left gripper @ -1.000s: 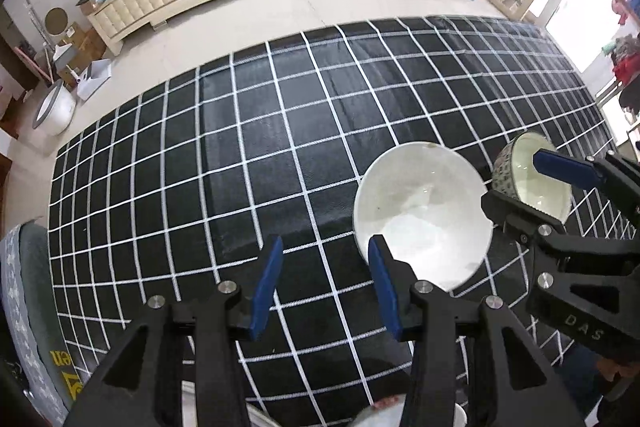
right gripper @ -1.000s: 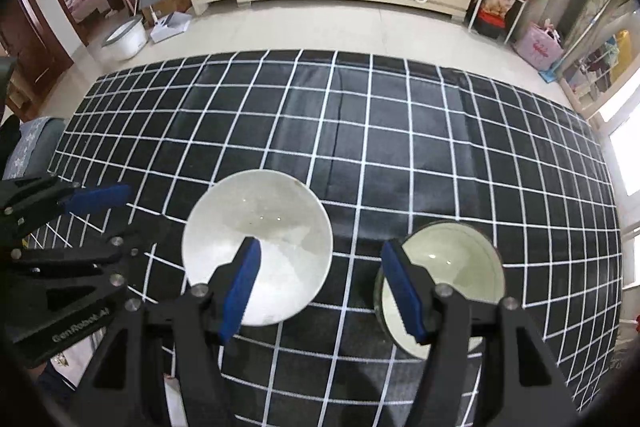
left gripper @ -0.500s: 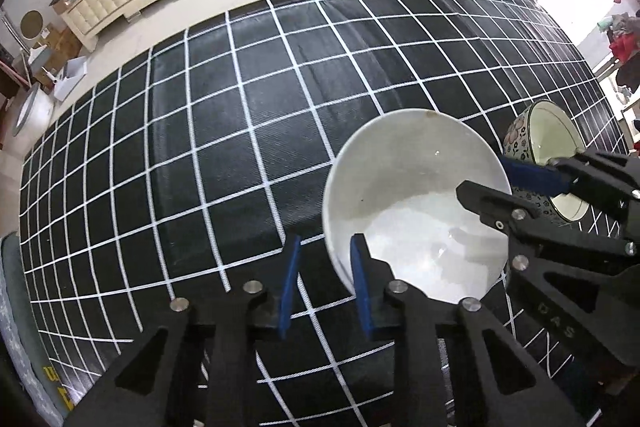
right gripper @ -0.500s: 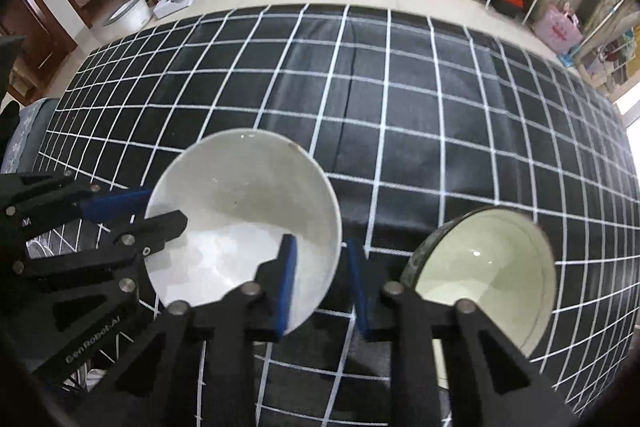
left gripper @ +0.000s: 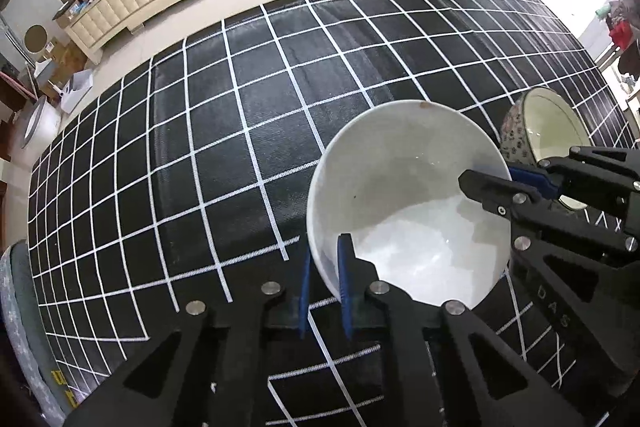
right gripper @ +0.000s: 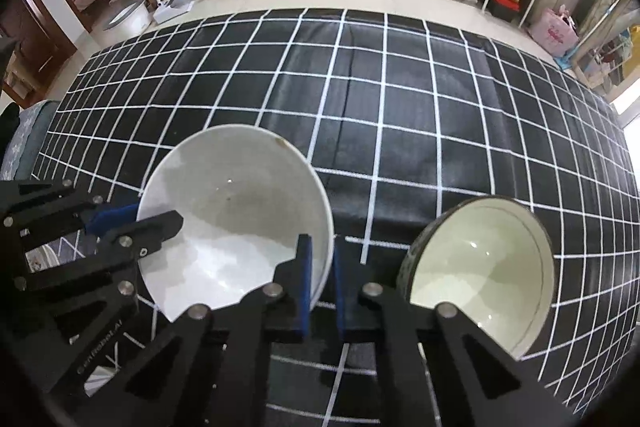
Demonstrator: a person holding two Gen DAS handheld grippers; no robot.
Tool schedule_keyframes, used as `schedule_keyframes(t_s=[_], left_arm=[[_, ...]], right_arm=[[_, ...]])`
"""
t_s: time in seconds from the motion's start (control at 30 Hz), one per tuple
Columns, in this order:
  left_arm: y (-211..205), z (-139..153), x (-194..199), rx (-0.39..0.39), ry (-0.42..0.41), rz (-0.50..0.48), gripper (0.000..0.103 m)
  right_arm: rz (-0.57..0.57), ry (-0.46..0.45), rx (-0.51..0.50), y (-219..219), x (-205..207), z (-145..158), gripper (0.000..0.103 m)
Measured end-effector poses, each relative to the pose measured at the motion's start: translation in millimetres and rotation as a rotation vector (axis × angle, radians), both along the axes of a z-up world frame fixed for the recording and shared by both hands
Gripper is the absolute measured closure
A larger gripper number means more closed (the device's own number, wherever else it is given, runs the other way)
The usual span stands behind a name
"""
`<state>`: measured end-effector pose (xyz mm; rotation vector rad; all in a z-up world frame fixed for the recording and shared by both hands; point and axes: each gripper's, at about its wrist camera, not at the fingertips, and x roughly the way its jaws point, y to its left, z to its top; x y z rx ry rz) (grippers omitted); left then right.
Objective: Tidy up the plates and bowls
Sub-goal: 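Carry the plain white bowl with the left tool into the red-logo bowl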
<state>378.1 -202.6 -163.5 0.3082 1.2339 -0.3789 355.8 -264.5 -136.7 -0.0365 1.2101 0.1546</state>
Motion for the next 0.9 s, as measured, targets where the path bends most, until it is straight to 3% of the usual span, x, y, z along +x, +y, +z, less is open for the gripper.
schedule_keyframes(t_s=[0.57,0.9], left_arm=[[42.8,66.1,-78.0,-0.081,-0.049,0.066,0.093],[68.8,78.3,-134.6,-0.107,-0.078,0.088,0.094]], right_arm=[[0.026,-0.069,0.022,35.4,-65.9,56.7,0.091],[0.041,-0.093,0.031,51.0,-109.2,70.1,0.091]])
